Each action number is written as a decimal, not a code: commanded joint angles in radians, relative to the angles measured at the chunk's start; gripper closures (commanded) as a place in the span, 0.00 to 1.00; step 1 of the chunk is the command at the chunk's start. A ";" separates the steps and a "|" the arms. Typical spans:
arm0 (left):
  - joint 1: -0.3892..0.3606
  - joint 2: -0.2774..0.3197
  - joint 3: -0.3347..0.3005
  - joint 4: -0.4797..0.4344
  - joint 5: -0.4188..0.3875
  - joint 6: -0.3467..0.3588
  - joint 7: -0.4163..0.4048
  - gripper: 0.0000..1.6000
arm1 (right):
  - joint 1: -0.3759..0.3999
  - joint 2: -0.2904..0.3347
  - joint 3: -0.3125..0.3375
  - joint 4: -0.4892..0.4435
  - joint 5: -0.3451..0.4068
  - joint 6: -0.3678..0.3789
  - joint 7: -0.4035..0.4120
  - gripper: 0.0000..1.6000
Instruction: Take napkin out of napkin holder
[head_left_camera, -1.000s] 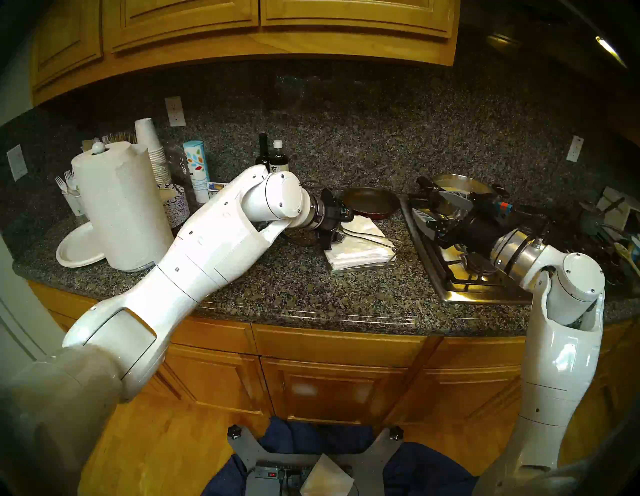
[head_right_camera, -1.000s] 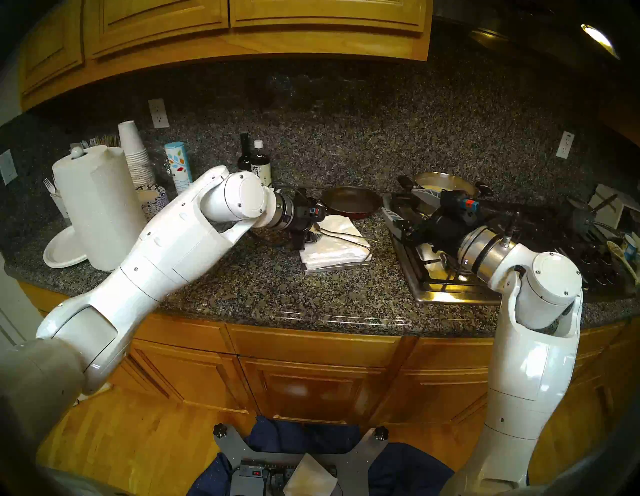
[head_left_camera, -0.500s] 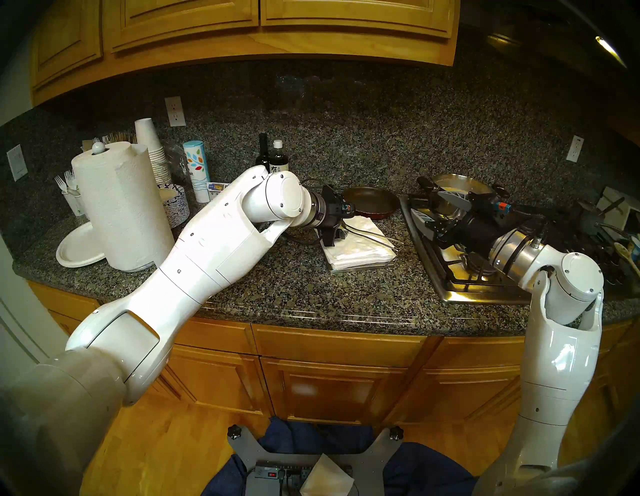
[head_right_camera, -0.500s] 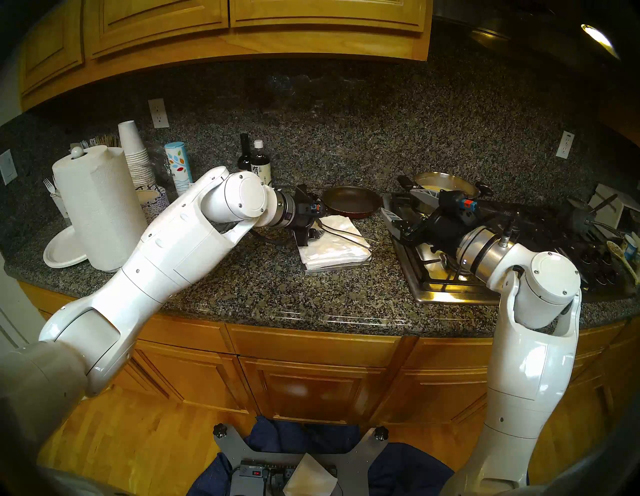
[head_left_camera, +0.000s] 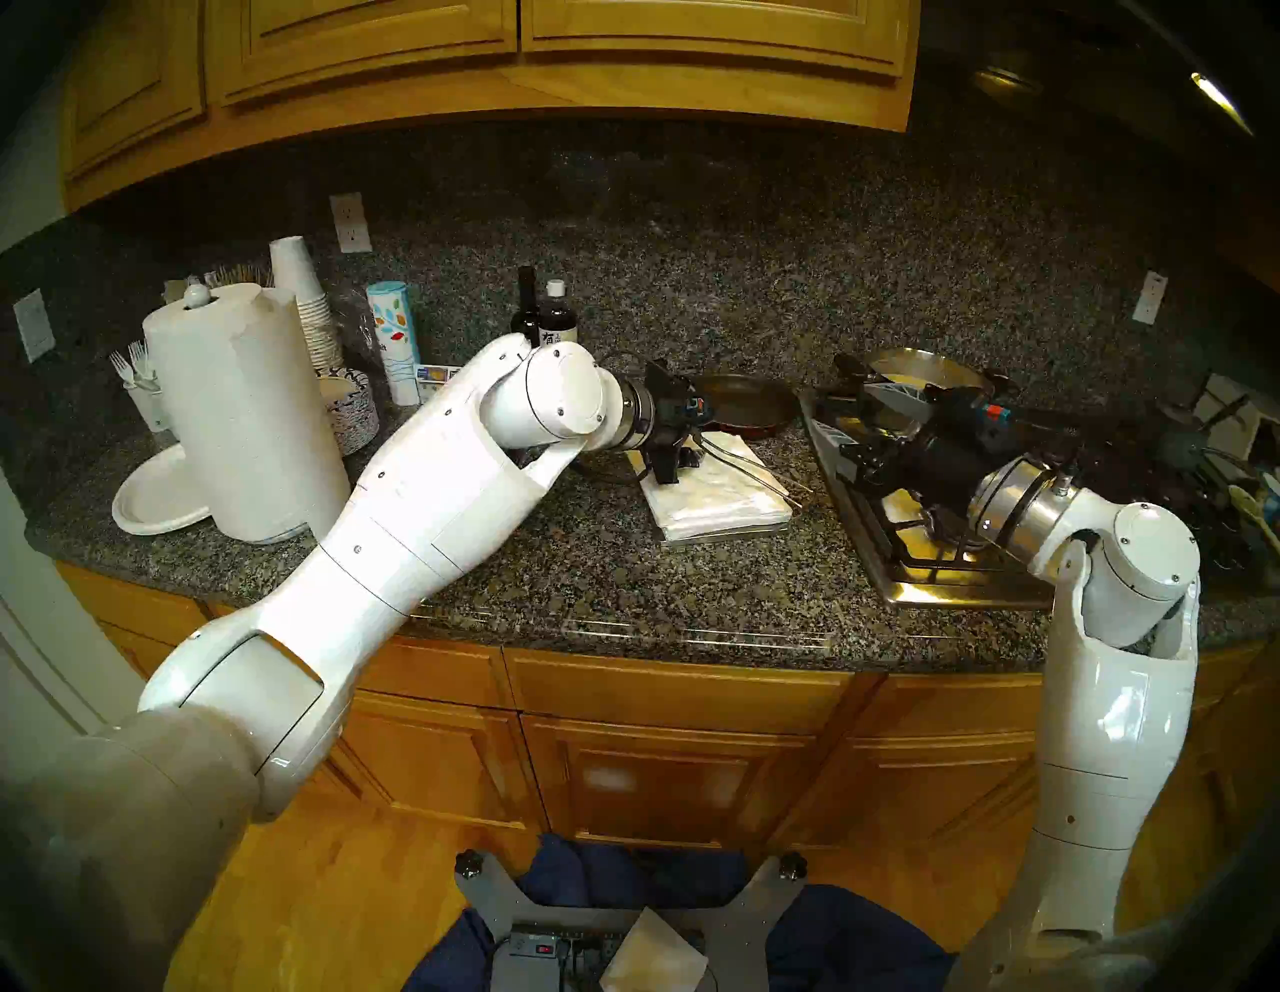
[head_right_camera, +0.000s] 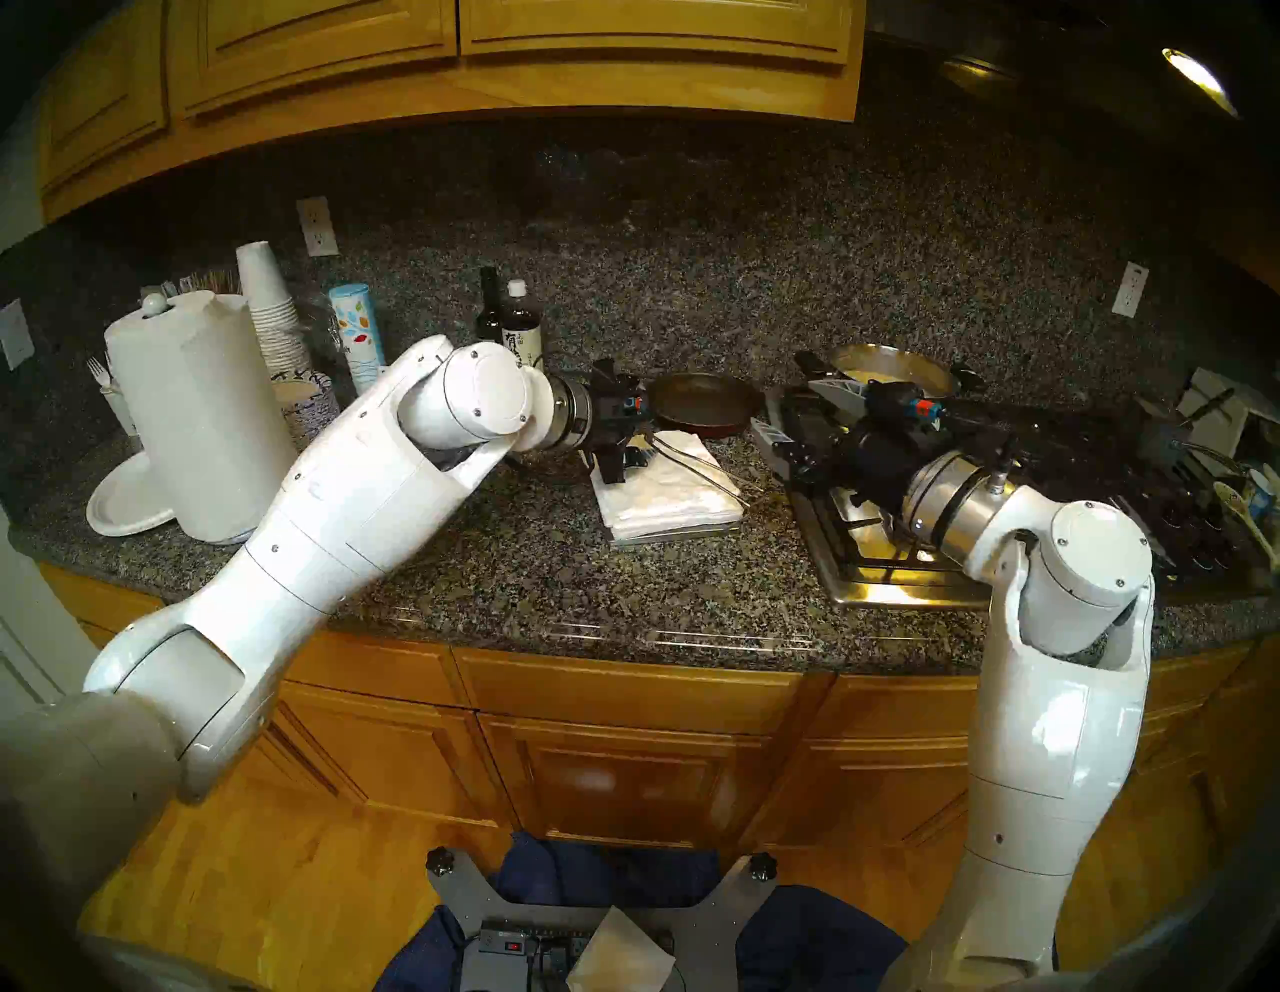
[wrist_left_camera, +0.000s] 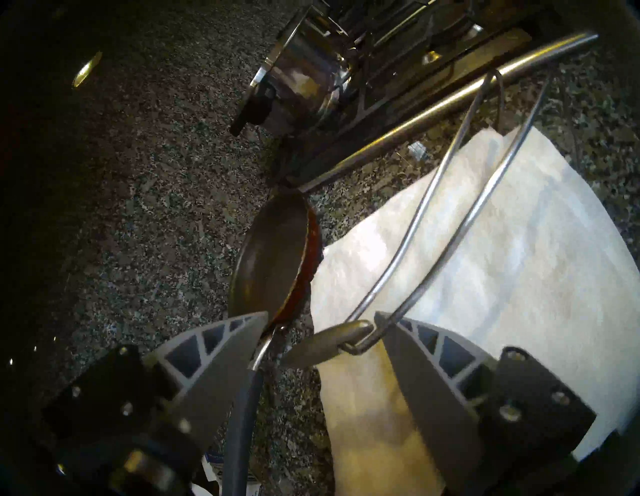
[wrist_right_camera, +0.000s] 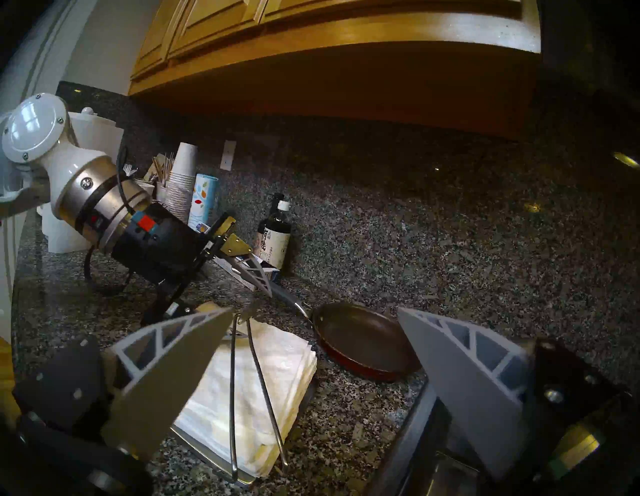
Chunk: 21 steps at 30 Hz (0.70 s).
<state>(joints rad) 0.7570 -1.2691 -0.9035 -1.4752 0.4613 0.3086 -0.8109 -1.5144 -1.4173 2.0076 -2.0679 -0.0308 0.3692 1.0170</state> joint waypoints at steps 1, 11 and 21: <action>-0.031 -0.028 -0.042 -0.043 -0.025 -0.017 0.031 0.18 | 0.026 0.005 0.014 -0.025 0.003 0.000 -0.010 0.00; -0.023 -0.039 -0.061 -0.080 -0.053 -0.025 0.033 0.16 | 0.027 0.008 0.023 -0.024 0.005 0.001 -0.013 0.00; -0.019 -0.070 -0.059 -0.073 -0.088 -0.038 0.024 0.15 | 0.022 0.007 0.048 -0.040 0.013 0.003 -0.013 0.00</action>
<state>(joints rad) 0.7711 -1.3005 -0.9443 -1.5262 0.3945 0.2809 -0.7946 -1.5135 -1.4132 2.0391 -2.0719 -0.0293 0.3698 1.0067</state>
